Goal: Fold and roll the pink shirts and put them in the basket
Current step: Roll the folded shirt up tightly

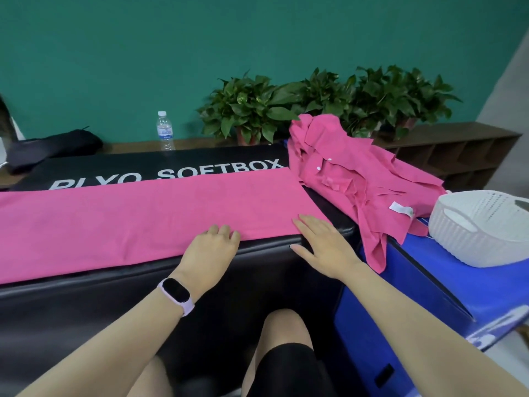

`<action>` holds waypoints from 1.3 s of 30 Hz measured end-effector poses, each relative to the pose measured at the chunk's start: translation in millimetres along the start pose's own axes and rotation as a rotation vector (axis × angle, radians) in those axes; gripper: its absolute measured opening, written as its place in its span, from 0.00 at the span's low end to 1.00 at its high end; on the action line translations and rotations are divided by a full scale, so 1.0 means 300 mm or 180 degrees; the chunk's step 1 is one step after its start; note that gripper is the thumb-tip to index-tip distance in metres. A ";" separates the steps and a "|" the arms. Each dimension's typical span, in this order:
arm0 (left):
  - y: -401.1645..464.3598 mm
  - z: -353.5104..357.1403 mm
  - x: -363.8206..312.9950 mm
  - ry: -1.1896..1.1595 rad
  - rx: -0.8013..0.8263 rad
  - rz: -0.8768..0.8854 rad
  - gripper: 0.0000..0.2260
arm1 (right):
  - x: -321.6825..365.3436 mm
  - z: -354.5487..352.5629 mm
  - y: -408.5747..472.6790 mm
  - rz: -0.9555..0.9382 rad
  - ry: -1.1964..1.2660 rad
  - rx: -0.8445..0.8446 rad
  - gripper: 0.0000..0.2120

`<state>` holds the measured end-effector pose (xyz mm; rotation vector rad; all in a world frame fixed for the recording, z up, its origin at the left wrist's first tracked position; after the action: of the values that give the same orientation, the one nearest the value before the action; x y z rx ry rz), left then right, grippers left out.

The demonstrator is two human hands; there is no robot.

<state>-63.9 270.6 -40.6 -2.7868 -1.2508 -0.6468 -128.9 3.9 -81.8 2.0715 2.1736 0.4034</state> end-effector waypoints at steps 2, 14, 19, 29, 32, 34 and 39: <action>0.003 -0.004 -0.001 -0.0101 0.0052 -0.0233 0.23 | -0.013 -0.013 0.007 0.0053 0.0247 0.0011 0.30; 0.011 0.031 0.100 -0.1039 -0.1207 -0.0451 0.04 | 0.016 -0.095 0.093 0.0350 0.0504 0.0253 0.25; 0.056 0.016 0.148 -0.1011 -0.1910 -0.0356 0.06 | 0.004 -0.165 0.200 0.0356 0.0131 -0.0040 0.10; 0.177 0.009 0.364 -0.0508 -0.2733 0.0054 0.18 | -0.160 -0.351 0.409 0.0822 0.2320 0.0046 0.04; 0.286 -0.022 0.444 -0.0701 -0.2473 -0.0267 0.20 | -0.190 -0.332 0.489 0.1062 0.3170 -0.0041 0.02; 0.376 -0.021 0.495 -0.0758 -0.2212 -0.0414 0.20 | -0.206 -0.301 0.564 0.1320 0.3621 -0.0187 0.06; 0.613 0.098 0.617 -0.0773 -0.1526 -0.0482 0.24 | -0.263 -0.158 0.773 0.1934 0.3765 -0.0514 0.10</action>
<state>188.7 282.9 29.7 -3.2629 -1.5411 -0.7161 87.0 -72.3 17.6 2.6787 1.5840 2.2242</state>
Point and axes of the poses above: each hand's wrist, its own y-axis towards the middle knuckle, its own z-axis out of the palm, x = y × z, the point moved 3 cm from there along y, towards the middle knuckle, and after that the axes turned 4 degrees about y, right-handed, at the moved point
